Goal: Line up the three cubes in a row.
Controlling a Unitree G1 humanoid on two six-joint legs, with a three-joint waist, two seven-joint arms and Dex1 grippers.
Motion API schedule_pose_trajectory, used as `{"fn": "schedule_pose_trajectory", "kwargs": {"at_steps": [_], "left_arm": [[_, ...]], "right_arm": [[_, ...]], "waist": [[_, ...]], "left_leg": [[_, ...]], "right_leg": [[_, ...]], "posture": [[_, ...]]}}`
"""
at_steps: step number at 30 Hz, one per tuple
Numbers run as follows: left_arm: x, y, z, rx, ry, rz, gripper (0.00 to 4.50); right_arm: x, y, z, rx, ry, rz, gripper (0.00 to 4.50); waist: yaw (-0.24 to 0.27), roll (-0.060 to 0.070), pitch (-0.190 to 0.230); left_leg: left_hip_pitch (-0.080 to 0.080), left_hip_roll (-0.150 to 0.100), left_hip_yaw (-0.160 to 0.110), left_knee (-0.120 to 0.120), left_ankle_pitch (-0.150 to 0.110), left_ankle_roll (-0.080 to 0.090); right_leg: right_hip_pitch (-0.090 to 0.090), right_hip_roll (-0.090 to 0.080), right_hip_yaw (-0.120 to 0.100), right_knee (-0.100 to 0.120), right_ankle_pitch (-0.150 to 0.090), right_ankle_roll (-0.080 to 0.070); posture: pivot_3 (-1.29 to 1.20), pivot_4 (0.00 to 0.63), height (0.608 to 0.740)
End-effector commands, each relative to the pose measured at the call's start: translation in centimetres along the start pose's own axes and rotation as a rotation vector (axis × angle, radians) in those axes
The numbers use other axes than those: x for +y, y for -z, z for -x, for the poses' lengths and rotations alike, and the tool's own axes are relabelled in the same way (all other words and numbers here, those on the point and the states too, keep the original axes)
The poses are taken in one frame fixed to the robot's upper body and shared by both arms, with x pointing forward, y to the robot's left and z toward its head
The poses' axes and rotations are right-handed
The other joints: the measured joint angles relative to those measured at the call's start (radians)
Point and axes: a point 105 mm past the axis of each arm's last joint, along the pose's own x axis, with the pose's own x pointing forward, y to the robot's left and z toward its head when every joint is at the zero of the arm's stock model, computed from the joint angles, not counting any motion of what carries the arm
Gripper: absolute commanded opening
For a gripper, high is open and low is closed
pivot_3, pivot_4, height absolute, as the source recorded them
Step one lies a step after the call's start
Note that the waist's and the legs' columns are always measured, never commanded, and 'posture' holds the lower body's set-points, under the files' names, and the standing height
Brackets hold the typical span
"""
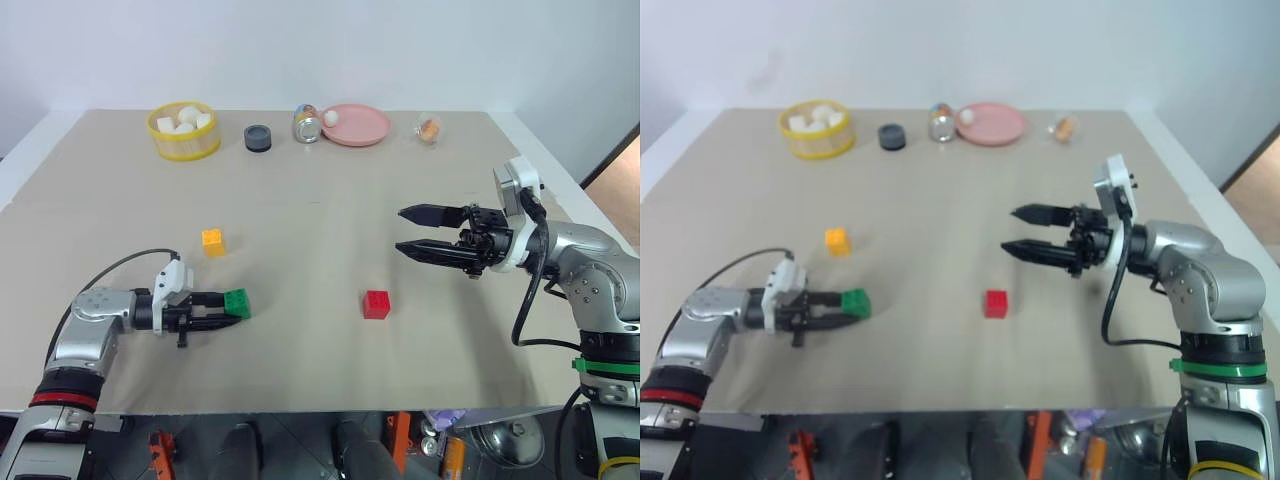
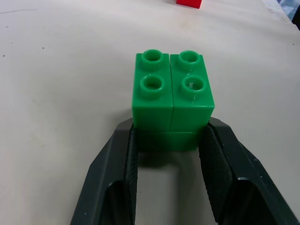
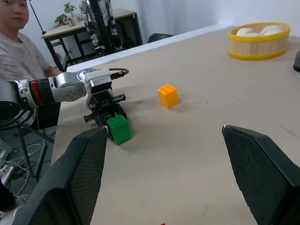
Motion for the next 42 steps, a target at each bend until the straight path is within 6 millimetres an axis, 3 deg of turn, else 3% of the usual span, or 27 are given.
{"fn": "schedule_pose_trajectory", "kwargs": {"at_steps": [1,8,15,28,42], "left_arm": [[-0.2,-1.5,-1.9,-0.040,0.047,-0.059,1.28],[0.2,-3.4,-5.0,-0.089,0.119,-0.102,1.28],[0.3,-4.8,-8.7,-0.101,0.251,-0.137,1.28],[-0.4,-2.4,-10.1,-0.002,0.327,-0.127,1.28],[-1.2,-3.6,-12.4,-0.007,0.333,-0.162,1.28]], "right_arm": [[0.4,1.5,0.8,0.104,0.019,0.077,4.04],[2.0,3.1,3.2,0.219,-0.006,0.112,4.04],[4.6,2.7,3.4,0.217,-0.032,0.125,4.04],[4.7,2.7,2.8,0.174,0.025,0.116,4.04],[4.2,2.7,2.1,0.153,0.017,0.118,4.04]], "waist": [[0.009,0.000,0.000],[0.011,0.000,0.000],[0.004,0.000,0.000],[0.006,0.000,0.000],[0.012,0.000,0.000]], "left_leg": [[0.000,0.000,0.000,0.000,0.000,0.000],[-0.002,-0.001,0.001,0.002,0.000,0.000],[-0.001,-0.001,0.000,0.003,0.000,0.001],[-0.001,-0.001,0.000,0.006,0.000,0.001],[-0.001,-0.003,-0.001,0.011,0.000,0.001]], "right_leg": [[0.000,0.000,0.000,0.000,0.000,0.000],[0.001,0.000,0.001,0.000,0.000,0.003],[0.001,0.000,0.001,0.000,0.001,0.003],[0.002,0.000,0.001,0.000,0.001,0.003],[0.007,-0.002,0.001,-0.001,0.002,0.005]], "posture": [[0.00,0.150,0.740],[0.00,0.150,0.740],[0.00,0.150,0.740],[0.00,0.150,0.740],[0.00,0.150,0.740]]}}
